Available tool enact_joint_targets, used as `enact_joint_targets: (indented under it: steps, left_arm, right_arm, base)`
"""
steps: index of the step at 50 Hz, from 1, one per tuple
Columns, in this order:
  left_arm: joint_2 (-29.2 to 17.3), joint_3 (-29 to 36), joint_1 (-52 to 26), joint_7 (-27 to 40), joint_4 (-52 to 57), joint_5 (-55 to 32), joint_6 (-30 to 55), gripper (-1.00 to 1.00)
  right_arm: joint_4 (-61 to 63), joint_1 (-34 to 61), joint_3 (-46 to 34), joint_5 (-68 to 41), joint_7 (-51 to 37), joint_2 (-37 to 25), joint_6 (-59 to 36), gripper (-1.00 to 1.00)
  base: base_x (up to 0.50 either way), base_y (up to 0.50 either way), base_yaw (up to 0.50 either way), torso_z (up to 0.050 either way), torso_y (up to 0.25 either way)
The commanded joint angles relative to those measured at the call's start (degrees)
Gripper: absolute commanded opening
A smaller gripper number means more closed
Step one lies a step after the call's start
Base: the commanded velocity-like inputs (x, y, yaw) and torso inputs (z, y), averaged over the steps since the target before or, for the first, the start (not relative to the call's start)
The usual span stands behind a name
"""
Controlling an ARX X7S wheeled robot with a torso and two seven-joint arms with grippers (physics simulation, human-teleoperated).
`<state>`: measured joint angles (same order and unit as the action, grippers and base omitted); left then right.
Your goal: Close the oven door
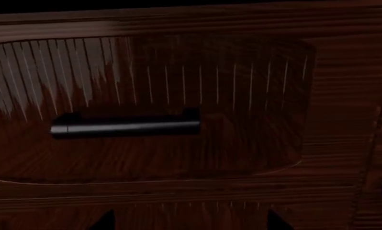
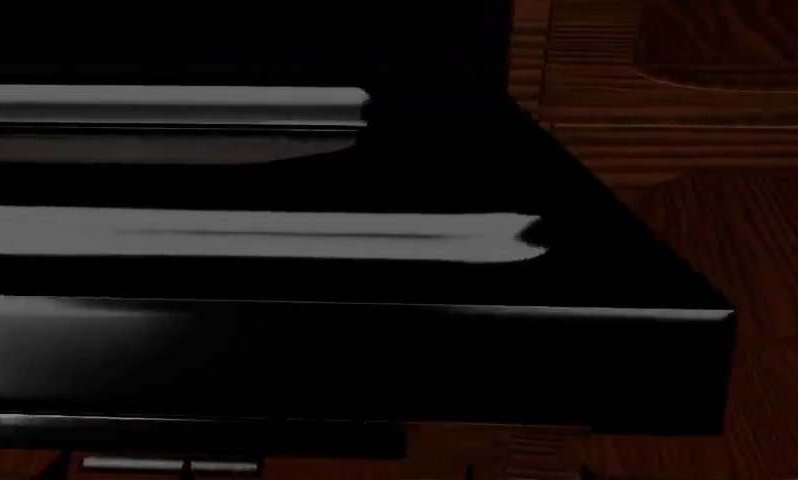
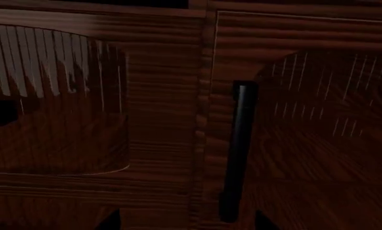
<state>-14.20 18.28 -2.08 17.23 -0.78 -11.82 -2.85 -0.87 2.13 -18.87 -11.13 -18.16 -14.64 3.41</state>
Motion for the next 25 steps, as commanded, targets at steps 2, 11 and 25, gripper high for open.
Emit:
enact_joint_targets:
  steps: [2, 11, 25]
  left_arm:
    - [-0.2, 0.1, 0.0, 0.3, 0.1, -0.3, -0.2, 1.00]
    - [-0.4, 0.3, 0.0, 0.4, -0.1, -0.5, -0.5, 1.00]
    - [-0.6, 0.8, -0.1, 0.8, 0.1, -0.4, -0.3, 1.00]
  right_arm:
    - [0.1, 0.0, -0.2, -0.3, -0.2, -0.2, 0.2, 1.00]
    - [0.1, 0.0, -0.5, -0.3, -0.3, -0.3, 0.2, 1.00]
    - [-0.5, 0.2, -0.8, -0.5, -0.4, -0.5, 0.7, 1.00]
  base:
    - [0.00, 0.32, 0.00, 0.000, 0.000]
    - [0.00, 0.32, 0.00, 0.000, 0.000]
    - [0.00, 0.32, 0.00, 0.000, 0.000]
